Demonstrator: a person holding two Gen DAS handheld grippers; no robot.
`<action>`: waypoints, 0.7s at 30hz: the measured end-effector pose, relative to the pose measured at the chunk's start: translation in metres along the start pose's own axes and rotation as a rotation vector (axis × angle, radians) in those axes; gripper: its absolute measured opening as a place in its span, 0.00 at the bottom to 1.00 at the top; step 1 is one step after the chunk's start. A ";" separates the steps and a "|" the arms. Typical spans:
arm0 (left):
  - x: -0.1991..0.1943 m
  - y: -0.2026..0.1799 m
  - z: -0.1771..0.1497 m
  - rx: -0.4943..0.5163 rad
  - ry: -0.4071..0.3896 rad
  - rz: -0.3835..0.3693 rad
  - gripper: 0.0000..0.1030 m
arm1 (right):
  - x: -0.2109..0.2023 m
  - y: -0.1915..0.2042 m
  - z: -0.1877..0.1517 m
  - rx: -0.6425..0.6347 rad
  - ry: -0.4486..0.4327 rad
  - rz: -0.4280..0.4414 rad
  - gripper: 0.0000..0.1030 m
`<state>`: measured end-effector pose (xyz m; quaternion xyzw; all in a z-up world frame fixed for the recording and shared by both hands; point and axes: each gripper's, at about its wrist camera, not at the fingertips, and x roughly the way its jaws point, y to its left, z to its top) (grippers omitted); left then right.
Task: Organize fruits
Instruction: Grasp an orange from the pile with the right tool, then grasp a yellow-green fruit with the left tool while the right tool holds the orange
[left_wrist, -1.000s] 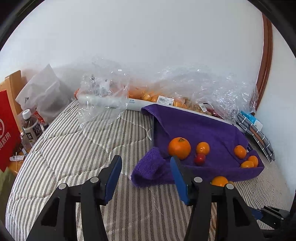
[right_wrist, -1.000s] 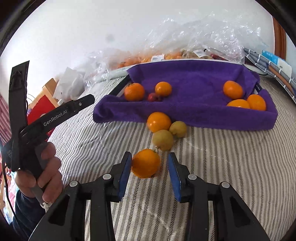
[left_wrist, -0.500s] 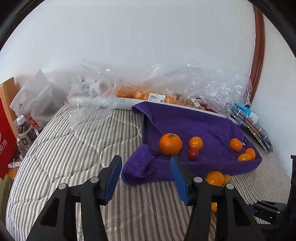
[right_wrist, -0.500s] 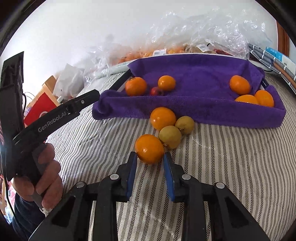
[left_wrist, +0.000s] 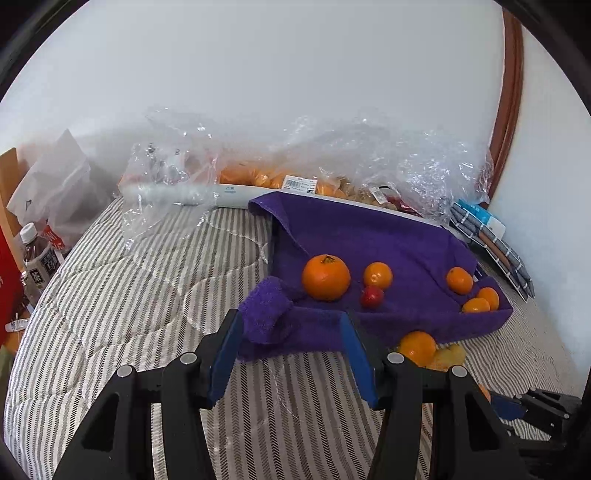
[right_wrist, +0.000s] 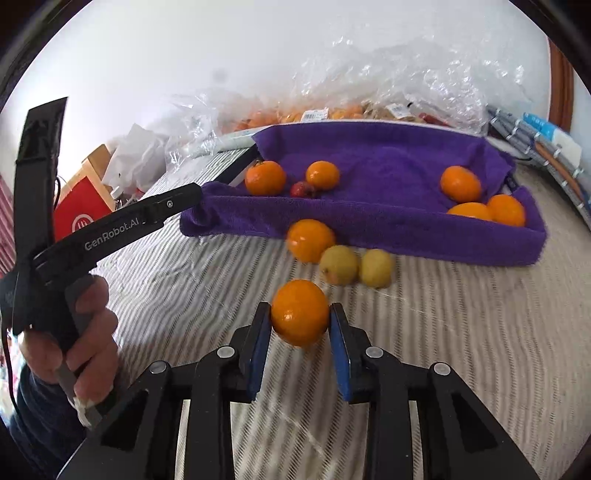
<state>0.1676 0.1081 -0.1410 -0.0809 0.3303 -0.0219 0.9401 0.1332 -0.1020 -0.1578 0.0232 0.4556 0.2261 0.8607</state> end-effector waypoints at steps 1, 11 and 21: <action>0.000 -0.002 -0.001 0.007 0.011 -0.020 0.51 | -0.007 -0.006 -0.004 -0.003 -0.012 -0.025 0.30; 0.006 -0.050 -0.020 0.072 0.143 -0.136 0.51 | -0.027 -0.077 -0.018 0.049 -0.008 -0.197 0.31; 0.024 -0.086 -0.025 0.059 0.235 -0.228 0.46 | -0.013 -0.097 -0.005 0.013 0.008 -0.198 0.31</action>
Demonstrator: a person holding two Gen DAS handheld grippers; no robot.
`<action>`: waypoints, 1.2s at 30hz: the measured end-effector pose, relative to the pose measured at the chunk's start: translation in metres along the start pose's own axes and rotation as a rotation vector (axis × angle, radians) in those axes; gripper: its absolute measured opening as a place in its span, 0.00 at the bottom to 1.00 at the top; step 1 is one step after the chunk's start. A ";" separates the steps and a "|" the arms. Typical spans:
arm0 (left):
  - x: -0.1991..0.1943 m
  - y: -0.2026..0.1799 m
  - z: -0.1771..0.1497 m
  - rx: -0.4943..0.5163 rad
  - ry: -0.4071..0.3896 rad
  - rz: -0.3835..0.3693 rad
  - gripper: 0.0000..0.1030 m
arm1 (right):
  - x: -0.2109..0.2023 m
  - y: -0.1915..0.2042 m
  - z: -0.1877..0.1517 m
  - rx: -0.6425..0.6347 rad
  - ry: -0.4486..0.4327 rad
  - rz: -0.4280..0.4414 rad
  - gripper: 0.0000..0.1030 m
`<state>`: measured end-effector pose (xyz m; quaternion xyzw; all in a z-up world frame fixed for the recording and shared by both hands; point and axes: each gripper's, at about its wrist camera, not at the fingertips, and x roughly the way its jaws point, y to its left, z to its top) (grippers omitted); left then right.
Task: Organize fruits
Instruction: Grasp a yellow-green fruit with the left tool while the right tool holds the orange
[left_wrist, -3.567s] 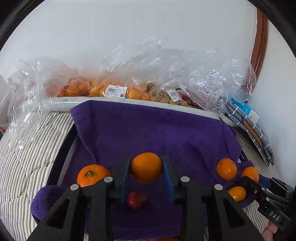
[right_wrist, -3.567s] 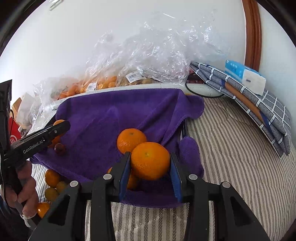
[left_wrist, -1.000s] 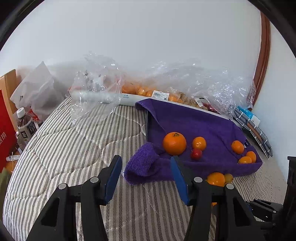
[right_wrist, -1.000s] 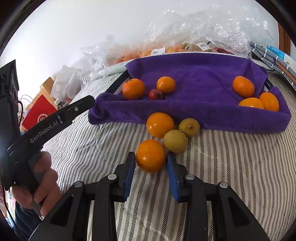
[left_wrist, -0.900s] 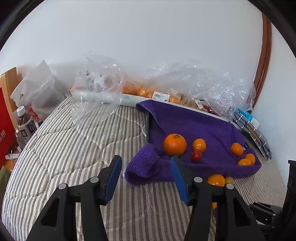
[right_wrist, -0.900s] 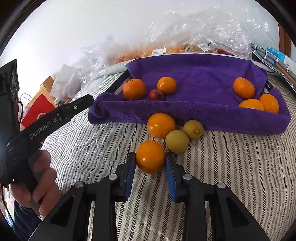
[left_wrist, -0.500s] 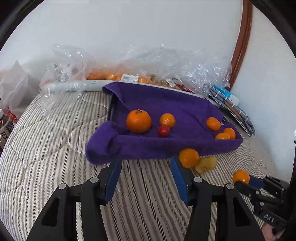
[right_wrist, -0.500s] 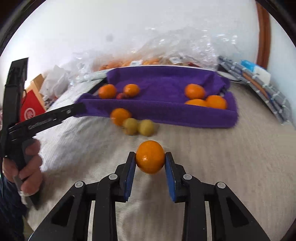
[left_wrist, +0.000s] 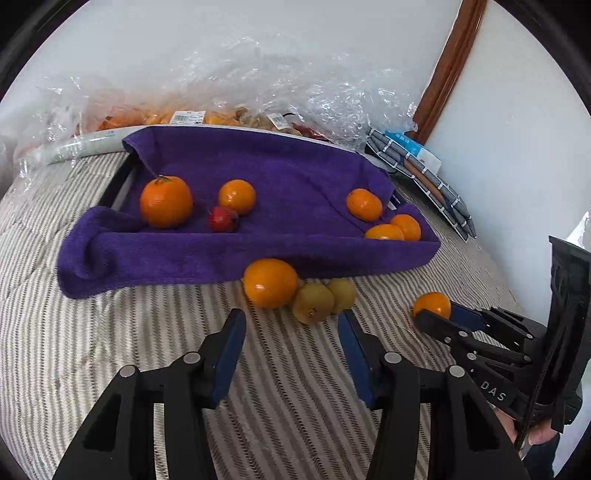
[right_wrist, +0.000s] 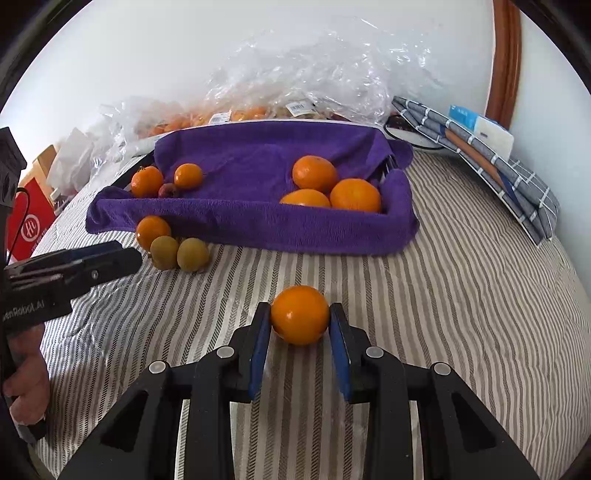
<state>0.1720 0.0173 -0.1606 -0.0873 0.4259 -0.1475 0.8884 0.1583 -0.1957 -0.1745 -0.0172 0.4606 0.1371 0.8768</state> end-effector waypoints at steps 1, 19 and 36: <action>0.002 -0.001 0.000 -0.008 0.007 -0.003 0.41 | 0.001 -0.001 0.001 0.002 0.004 0.007 0.31; 0.020 -0.016 0.002 -0.009 0.041 -0.010 0.27 | -0.005 -0.035 -0.003 0.175 -0.054 0.146 0.31; -0.019 0.017 -0.004 -0.095 -0.071 0.051 0.26 | -0.016 -0.032 -0.004 0.168 -0.110 0.148 0.31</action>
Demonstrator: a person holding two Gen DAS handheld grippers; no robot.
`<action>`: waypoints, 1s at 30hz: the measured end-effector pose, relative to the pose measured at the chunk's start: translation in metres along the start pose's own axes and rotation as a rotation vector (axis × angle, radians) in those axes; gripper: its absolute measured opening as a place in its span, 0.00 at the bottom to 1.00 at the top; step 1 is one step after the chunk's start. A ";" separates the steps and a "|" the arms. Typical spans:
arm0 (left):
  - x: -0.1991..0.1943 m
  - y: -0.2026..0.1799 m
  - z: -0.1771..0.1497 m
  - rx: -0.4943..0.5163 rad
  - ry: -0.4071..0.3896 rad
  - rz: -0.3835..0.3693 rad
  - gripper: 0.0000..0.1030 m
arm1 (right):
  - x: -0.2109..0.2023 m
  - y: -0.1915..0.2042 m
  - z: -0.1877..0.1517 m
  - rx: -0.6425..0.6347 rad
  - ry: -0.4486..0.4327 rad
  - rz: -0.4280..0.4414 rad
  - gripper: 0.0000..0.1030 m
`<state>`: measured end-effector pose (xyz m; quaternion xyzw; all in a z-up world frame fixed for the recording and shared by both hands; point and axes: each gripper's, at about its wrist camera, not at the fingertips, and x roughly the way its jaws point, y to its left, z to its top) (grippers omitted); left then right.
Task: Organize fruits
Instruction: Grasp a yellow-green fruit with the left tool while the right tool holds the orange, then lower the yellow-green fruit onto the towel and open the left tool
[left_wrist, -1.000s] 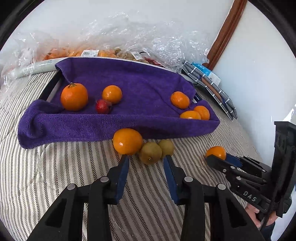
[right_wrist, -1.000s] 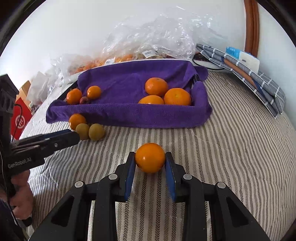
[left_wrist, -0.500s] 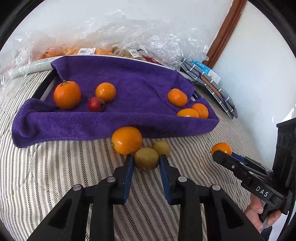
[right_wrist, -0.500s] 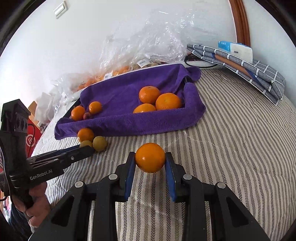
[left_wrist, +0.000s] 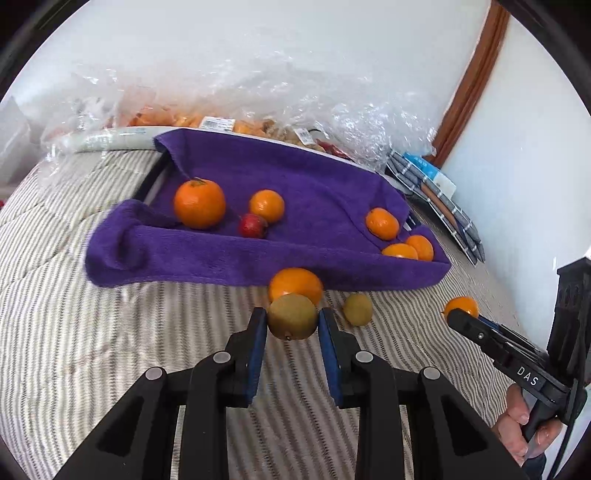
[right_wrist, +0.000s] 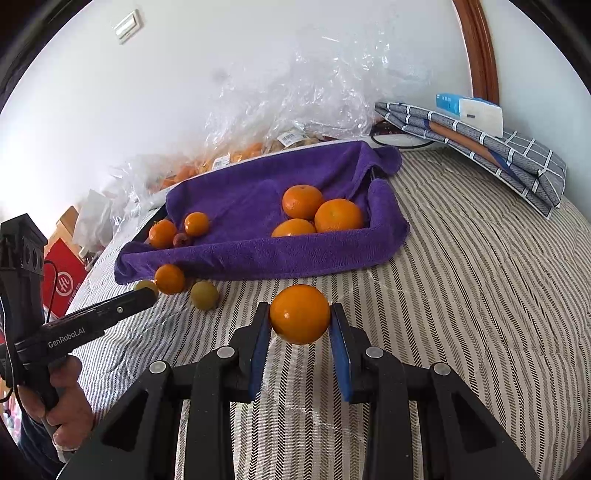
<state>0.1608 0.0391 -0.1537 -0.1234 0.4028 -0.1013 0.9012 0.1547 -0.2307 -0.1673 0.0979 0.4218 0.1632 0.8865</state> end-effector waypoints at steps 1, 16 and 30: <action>-0.004 0.006 0.001 -0.012 -0.007 0.004 0.26 | 0.000 0.001 0.001 -0.007 -0.003 -0.010 0.31; -0.010 0.037 0.064 -0.109 -0.112 0.068 0.26 | 0.012 0.039 0.067 -0.130 -0.081 -0.034 0.31; 0.037 0.033 0.061 -0.077 -0.029 0.076 0.27 | 0.077 0.046 0.078 -0.147 0.009 -0.029 0.31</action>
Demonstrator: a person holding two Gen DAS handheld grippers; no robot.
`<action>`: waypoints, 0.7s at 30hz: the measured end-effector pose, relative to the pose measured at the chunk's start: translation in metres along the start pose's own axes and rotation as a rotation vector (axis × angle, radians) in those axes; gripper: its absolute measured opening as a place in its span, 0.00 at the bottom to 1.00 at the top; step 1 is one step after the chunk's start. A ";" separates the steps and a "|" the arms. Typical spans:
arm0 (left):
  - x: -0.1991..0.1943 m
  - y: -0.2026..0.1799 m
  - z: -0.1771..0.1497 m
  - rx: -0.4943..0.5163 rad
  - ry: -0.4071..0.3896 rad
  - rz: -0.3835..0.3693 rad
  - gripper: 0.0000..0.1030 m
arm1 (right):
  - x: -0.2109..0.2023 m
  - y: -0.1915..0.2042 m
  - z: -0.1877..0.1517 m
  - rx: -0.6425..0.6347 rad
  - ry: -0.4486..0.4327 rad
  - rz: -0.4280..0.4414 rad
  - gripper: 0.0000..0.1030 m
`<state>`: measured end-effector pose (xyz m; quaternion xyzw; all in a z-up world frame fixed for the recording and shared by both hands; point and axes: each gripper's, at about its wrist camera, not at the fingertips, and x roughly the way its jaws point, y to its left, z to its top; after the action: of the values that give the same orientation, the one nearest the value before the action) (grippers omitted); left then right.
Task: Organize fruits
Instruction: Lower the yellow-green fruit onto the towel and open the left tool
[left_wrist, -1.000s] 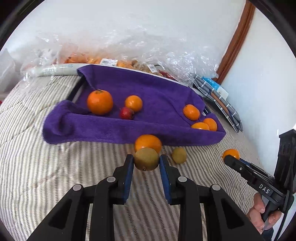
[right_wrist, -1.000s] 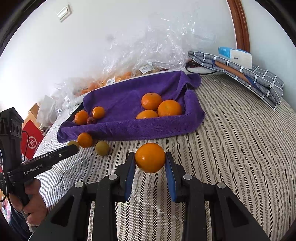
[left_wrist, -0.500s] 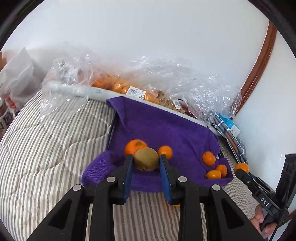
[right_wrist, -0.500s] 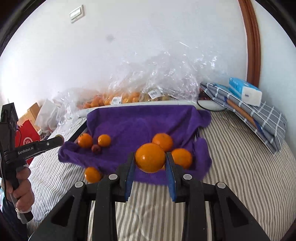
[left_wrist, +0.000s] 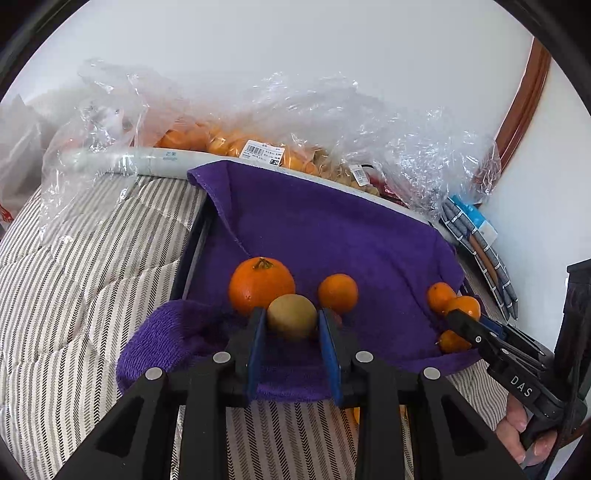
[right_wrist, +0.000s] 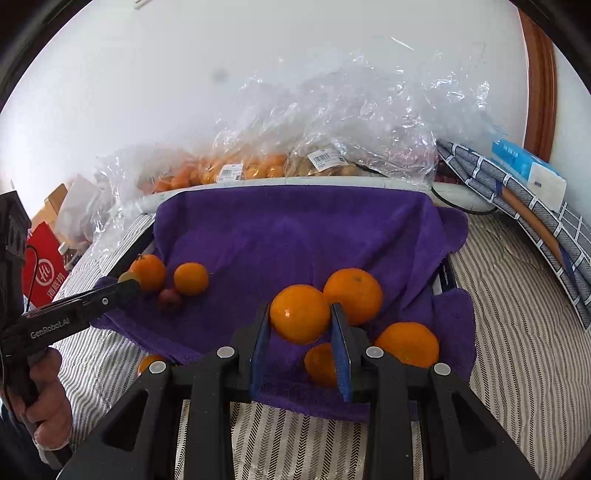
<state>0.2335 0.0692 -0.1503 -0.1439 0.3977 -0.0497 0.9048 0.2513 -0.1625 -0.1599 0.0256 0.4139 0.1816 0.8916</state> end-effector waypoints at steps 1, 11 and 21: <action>0.001 0.000 0.000 -0.002 -0.001 -0.002 0.27 | -0.001 0.000 0.000 0.000 -0.003 -0.007 0.31; -0.009 0.010 0.002 -0.053 -0.029 -0.025 0.44 | -0.034 0.014 -0.016 0.027 -0.049 0.047 0.36; -0.035 0.017 0.000 -0.051 -0.064 -0.077 0.48 | -0.022 0.053 -0.046 -0.057 0.078 0.095 0.35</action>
<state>0.2089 0.0923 -0.1304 -0.1838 0.3638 -0.0695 0.9105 0.1879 -0.1258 -0.1640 0.0127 0.4414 0.2360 0.8656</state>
